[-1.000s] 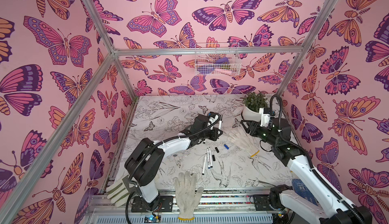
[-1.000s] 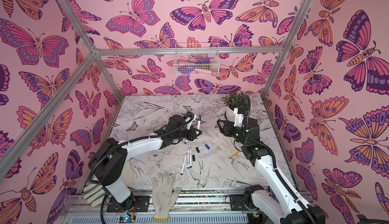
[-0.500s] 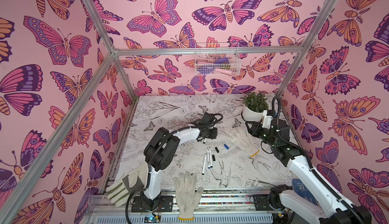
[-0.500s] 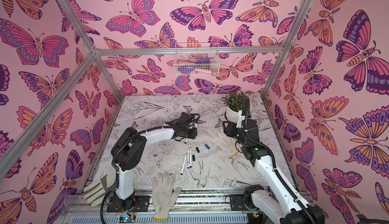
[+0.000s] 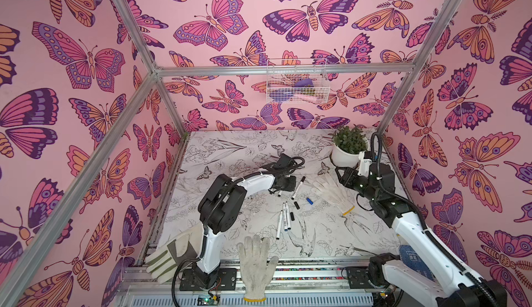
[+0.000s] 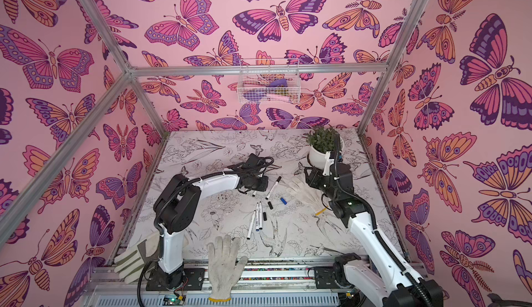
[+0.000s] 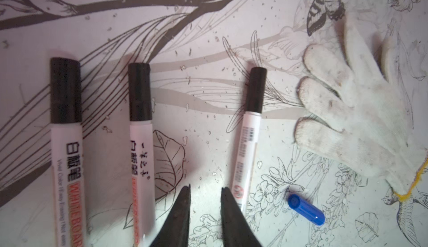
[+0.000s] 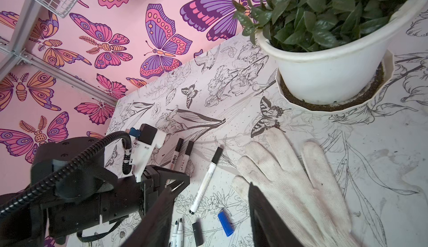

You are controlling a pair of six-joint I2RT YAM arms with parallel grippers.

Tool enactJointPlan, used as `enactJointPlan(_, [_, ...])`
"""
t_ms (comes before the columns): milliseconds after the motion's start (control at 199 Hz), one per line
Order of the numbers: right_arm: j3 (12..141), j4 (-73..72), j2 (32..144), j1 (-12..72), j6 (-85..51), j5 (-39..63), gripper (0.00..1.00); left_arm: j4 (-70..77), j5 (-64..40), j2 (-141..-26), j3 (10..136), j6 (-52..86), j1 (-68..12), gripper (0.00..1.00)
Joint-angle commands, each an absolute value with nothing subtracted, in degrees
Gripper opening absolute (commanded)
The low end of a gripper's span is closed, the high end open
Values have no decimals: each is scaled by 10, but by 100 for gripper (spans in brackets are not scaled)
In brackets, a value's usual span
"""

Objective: Insert pens into pen caps
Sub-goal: Place the pen at the center of the table, then pick up the pen from the bottom-center of the table.

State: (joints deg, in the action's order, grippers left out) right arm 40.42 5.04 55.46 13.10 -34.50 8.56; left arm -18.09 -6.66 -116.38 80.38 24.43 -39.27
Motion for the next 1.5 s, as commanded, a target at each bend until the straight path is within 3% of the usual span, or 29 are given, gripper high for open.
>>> enactJointPlan(0, [409,54,554,127,-337,86,55,-195,-78,-1135,804,225,-401,31])
enactJointPlan(221, [418,55,568,127,-320,107,54,-168,-26,-976,654,139,-454,38])
enactJointPlan(432, [414,46,582,128,-323,111,54,-156,-10,-867,477,152,-481,44])
enactJointPlan(893, [414,55,581,127,-315,98,54,-161,-19,-920,456,164,-507,47])
enactJointPlan(1350, [418,57,581,128,-314,89,53,-407,108,-960,512,256,-553,36])
enactJointPlan(1496, [419,60,579,127,-313,84,53,-424,102,-979,534,258,-553,16])
